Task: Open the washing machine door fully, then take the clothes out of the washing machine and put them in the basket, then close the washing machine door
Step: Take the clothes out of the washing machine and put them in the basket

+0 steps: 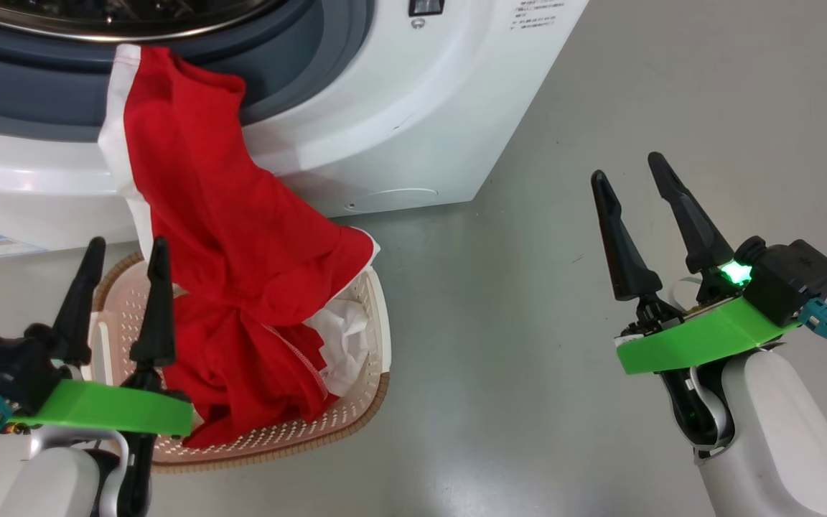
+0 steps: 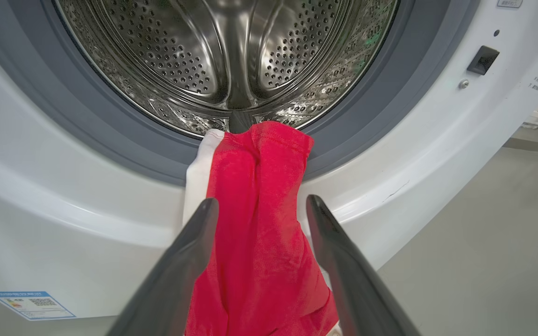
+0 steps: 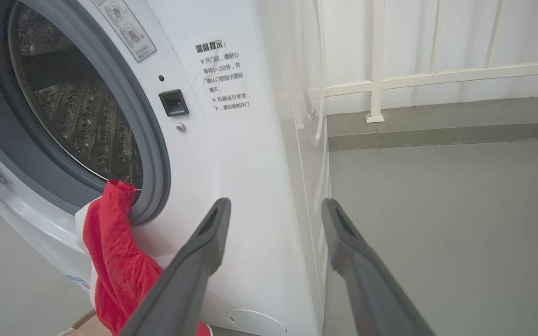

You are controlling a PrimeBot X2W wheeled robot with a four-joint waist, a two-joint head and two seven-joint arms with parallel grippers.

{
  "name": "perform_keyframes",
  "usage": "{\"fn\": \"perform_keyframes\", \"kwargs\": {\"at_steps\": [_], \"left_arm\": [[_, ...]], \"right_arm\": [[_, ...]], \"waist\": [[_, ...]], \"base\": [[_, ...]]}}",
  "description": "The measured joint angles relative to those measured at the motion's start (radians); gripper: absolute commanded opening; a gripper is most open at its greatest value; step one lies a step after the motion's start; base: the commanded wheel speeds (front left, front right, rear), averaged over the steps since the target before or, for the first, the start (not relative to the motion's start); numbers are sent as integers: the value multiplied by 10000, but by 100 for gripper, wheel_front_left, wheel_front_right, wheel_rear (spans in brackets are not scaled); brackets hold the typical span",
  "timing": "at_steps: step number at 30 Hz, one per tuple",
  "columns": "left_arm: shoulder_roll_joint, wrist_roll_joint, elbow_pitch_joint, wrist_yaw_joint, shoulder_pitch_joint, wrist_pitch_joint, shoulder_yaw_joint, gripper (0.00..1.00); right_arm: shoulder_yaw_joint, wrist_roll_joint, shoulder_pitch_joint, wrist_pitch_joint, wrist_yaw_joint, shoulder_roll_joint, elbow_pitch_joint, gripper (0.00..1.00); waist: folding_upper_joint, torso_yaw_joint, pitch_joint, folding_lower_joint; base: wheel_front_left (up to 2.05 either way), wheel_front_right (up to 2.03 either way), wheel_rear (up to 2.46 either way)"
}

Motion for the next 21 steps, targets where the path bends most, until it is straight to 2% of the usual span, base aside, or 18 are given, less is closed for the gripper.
{"fn": "perform_keyframes", "kwargs": {"at_steps": [11, 21], "left_arm": [[63, -219, 861, -169, -662, 702, -226, 100], [44, -529, 4061, -815, -2566, 1076, -284, 100]], "right_arm": [[44, -2, -1, 0, 0, 4, 21, 100], [171, 4, -5, 0, 0, 36, 65, 100]], "waist": [[0, -15, 29, 0], [0, -262, 78, 0]], "base": [[0, 0, 0], [0, 0, 0]]}}
